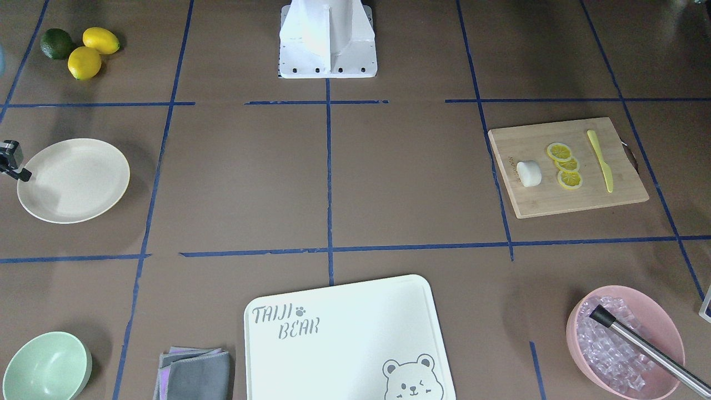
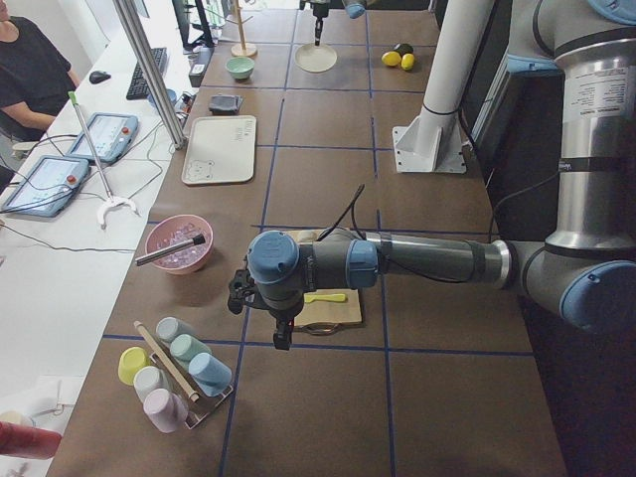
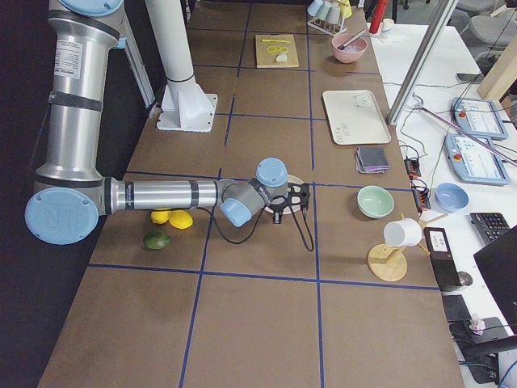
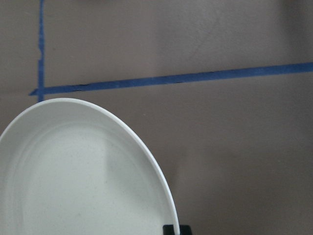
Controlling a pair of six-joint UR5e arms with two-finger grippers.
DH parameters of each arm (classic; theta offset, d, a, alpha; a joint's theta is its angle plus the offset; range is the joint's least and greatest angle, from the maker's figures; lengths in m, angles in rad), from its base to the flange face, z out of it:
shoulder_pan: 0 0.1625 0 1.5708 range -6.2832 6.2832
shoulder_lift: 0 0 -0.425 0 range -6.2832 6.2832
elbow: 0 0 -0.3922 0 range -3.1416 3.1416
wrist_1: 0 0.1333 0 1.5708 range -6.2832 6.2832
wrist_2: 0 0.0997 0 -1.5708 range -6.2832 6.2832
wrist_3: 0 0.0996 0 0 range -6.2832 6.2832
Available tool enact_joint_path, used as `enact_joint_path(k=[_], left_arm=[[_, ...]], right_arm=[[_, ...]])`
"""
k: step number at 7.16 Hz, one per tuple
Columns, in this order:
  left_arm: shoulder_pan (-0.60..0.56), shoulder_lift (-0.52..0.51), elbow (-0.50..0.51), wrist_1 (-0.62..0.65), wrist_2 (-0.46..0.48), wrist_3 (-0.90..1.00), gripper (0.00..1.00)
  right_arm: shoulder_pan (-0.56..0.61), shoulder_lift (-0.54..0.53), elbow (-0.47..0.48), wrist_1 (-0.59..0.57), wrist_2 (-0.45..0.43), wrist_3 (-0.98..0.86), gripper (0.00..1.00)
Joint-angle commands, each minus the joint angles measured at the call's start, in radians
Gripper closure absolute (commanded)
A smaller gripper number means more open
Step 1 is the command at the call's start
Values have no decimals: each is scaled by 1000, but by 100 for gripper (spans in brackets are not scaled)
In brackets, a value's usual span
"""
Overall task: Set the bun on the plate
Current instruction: 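Grasp the rim of the white plate with the right gripper, then slide the white plate with the right gripper toward the table center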
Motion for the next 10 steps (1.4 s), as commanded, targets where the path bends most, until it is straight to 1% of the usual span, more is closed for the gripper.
enact_joint_path(k=[1,2,4,5,6,7,8,9,10], left_arm=[[0,2,-9,0,1,-1,0],[-2,2,-11,0,1,-1,0],[-2,2,-15,2,1,-1,0],[-2,2,-15,2,1,-1,0],[-2,2,-15,2,1,1,0],[-2,2,-15,2,2,1,0],[-2,2,-14,2,1,1,0],[-2,2,-14,0,2,1,0],[0,2,-14,0,2,1,0]], right_arm=[[-1,67,80,-7,27,184,100],[-73,110,103,-5,0,314,100],[-208,229,112,-10,-104,479,100],[-313,306,109,-19,-196,592,100],[-451,370,105,-46,-335,669,100],[-568,479,94,-186,-459,677,100],[-640,579,58,-297,-542,683,100],[-682,625,-10,-295,-590,736,100],[-690,644,-47,-297,-597,740,100]])
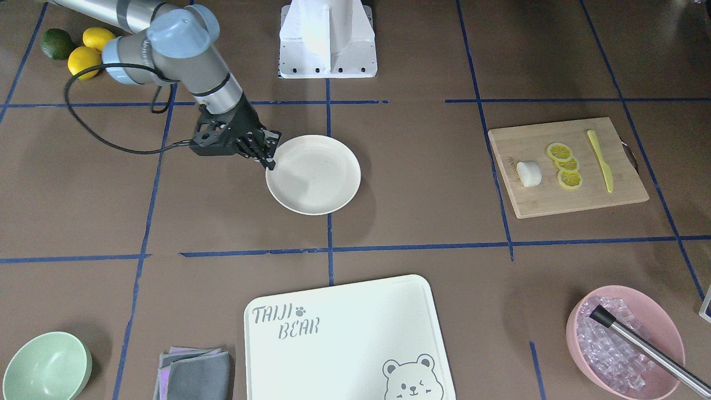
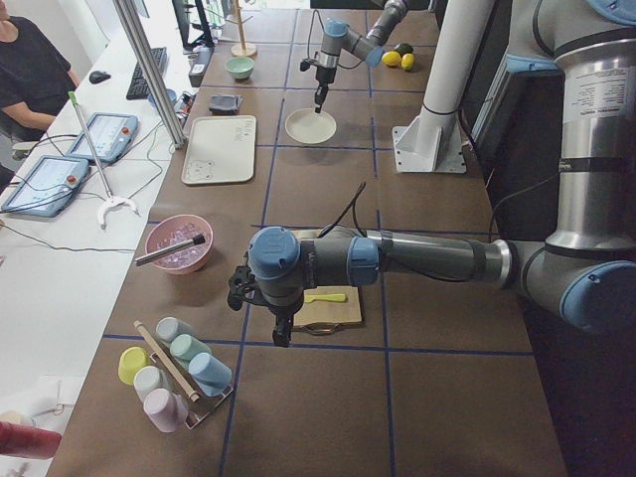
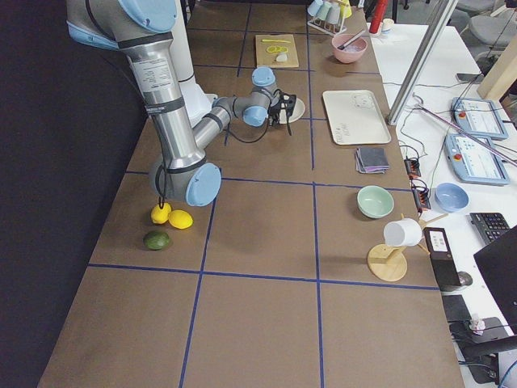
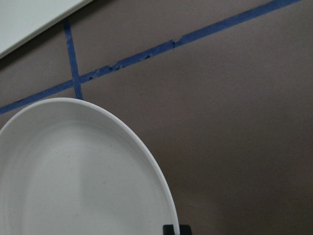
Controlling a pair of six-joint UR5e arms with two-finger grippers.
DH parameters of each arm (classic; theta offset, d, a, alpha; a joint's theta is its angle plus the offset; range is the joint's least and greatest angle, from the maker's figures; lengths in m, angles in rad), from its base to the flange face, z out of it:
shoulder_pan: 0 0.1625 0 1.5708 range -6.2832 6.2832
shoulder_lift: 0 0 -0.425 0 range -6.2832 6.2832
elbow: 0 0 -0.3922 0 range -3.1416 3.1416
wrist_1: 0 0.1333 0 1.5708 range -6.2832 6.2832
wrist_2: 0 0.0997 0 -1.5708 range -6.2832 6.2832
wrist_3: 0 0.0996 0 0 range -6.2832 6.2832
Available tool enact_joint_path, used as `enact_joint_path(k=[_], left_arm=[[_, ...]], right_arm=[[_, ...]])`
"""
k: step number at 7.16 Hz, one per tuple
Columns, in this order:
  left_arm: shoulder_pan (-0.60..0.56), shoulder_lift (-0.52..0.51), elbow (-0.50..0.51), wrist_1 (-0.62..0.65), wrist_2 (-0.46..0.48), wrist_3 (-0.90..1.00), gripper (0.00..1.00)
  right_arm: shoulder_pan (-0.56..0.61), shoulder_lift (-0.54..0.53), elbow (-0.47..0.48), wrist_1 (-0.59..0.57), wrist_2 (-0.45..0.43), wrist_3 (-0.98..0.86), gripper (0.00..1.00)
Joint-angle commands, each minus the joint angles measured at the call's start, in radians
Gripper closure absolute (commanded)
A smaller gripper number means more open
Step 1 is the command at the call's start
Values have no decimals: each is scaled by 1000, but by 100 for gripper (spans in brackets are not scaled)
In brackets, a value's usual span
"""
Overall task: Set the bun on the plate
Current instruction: 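Slide the white plate with the right gripper toward the table center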
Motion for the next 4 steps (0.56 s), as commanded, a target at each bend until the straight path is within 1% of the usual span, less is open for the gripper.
enact_joint_path(k=[1,2,3,4], left_arm=[[1,0,0,1,0,0,0],[0,0,0,1,-1,-1,0],[1,0,0,1,-1,-2,0],[1,0,0,1,-1,0,0]], right_arm=[[-36,49,-69,-19,-37,25,100],[-36,51,-70,-19,-35,27,99],[-36,51,-70,-19,-35,27,83],[-36,49,-70,-23,-35,22,9]])
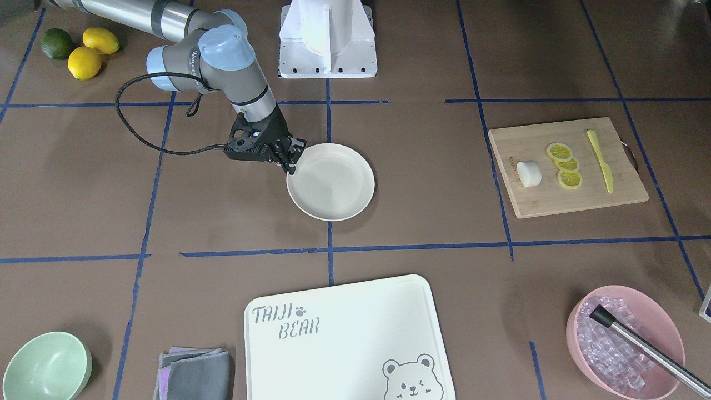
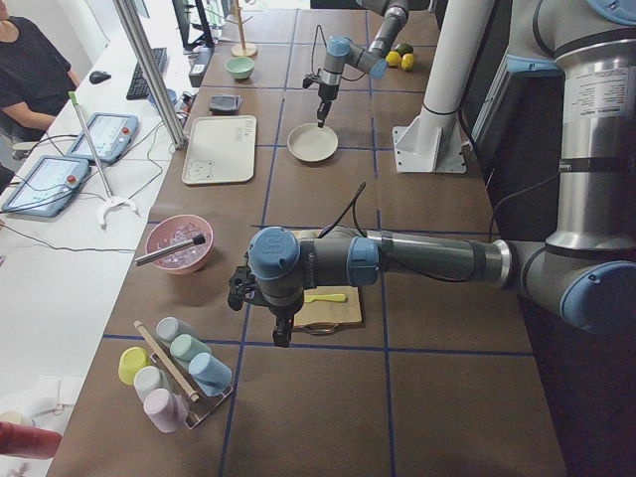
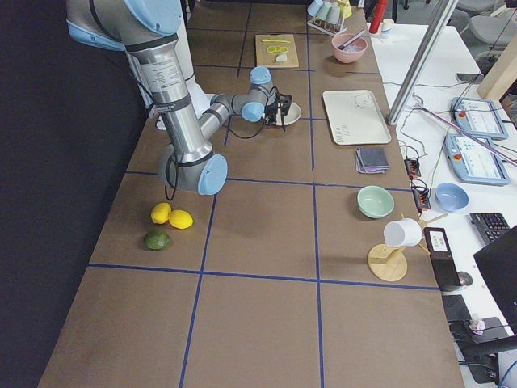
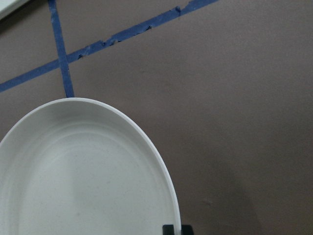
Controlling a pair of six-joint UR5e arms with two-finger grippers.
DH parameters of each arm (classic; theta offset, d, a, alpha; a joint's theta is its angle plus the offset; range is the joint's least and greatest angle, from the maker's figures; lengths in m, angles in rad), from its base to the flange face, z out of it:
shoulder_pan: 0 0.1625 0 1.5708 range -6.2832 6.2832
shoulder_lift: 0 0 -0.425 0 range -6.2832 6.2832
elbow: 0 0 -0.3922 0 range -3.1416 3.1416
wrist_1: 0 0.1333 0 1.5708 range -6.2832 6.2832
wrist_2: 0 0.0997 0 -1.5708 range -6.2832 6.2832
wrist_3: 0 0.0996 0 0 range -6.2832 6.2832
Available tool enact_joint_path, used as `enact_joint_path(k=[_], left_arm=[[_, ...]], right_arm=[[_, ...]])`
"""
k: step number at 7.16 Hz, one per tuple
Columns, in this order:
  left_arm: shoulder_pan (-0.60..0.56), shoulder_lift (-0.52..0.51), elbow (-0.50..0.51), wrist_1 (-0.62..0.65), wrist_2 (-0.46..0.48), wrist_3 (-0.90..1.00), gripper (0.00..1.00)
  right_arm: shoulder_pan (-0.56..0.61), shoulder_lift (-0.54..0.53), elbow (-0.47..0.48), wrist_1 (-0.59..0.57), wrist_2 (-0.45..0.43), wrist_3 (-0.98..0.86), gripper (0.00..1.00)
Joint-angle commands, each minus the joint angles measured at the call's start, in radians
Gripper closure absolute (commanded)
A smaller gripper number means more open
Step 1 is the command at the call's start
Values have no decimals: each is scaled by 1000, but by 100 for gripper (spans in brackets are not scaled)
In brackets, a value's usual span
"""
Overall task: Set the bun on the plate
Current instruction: 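Slide the white plate with the right gripper toward the table center, then release the plate and raise the right gripper while the left reaches toward the bun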
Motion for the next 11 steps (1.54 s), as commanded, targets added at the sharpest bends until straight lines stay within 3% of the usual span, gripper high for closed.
enact_joint_path(k=[1,3,5,7,8,11], left_arm=[[0,0,-3,-1,0,4,0],[5,-5,-58,-1,10,-14,0],[122,12,-214,-1,35,-272,0],[320,18,-387,-1,38,-637,0],[414,17,-423,-18,50,-777,0],[701,17,-375,-300,309,-1170,0]], right_arm=[[-1,0,3,-8,1,-4,0],[54,-3,35,-20,61,-12,0],[174,-17,113,-175,189,-94,0],[260,-38,210,-430,201,-389,0],[312,-61,242,-504,201,-541,0],[526,-257,311,-508,361,-891,0]])
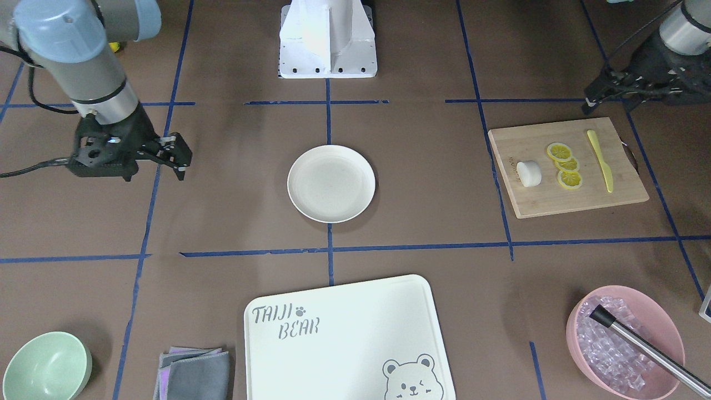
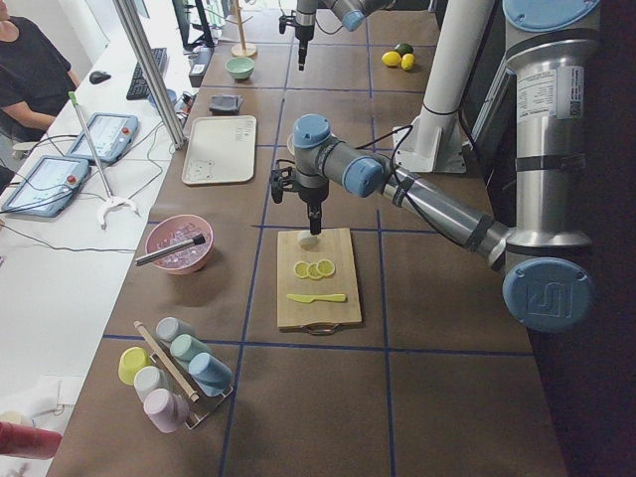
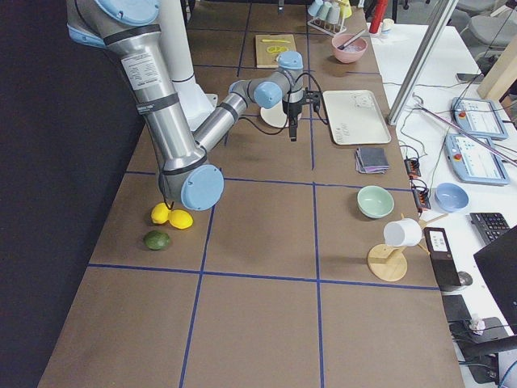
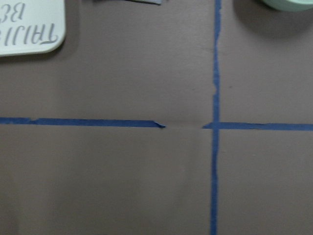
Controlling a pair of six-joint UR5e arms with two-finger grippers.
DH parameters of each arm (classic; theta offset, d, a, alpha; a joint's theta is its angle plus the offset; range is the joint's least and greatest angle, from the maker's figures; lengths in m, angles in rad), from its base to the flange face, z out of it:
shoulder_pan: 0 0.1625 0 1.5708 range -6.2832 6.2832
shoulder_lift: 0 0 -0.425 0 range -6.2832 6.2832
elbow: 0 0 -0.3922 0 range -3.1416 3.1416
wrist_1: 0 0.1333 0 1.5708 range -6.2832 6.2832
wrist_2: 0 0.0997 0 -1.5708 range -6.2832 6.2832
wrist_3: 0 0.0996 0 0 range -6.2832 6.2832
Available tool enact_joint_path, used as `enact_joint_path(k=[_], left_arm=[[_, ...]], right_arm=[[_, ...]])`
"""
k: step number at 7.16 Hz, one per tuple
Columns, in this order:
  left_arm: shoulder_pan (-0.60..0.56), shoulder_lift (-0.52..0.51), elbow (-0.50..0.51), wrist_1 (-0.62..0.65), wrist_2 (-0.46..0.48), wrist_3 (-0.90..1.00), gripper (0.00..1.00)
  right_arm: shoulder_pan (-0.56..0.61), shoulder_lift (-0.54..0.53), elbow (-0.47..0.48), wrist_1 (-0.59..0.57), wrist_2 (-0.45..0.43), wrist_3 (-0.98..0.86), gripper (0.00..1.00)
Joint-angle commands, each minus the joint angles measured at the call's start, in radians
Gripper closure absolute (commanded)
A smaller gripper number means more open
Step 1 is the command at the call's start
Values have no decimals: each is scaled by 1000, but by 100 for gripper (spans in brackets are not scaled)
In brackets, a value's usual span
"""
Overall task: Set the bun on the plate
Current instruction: 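Release the plate and raise the right gripper while the left reaches toward the bun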
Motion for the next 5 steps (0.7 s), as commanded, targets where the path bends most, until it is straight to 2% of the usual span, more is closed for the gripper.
enact_joint_path(k=[1,2,3,5], left_arm=[[172,-12,104,-220,151,-220,0],[215,-59,206,-331,182,-272,0],[240,-105,288,-347,231,-279,0],[266,-130,362,-386,239,-277,0]], right_arm=[[156,-138,29,-4,89,-260,0],[205,-187,31,-2,108,-357,0],[227,-214,29,-1,109,-397,0],[246,-232,29,-1,112,-416,0]])
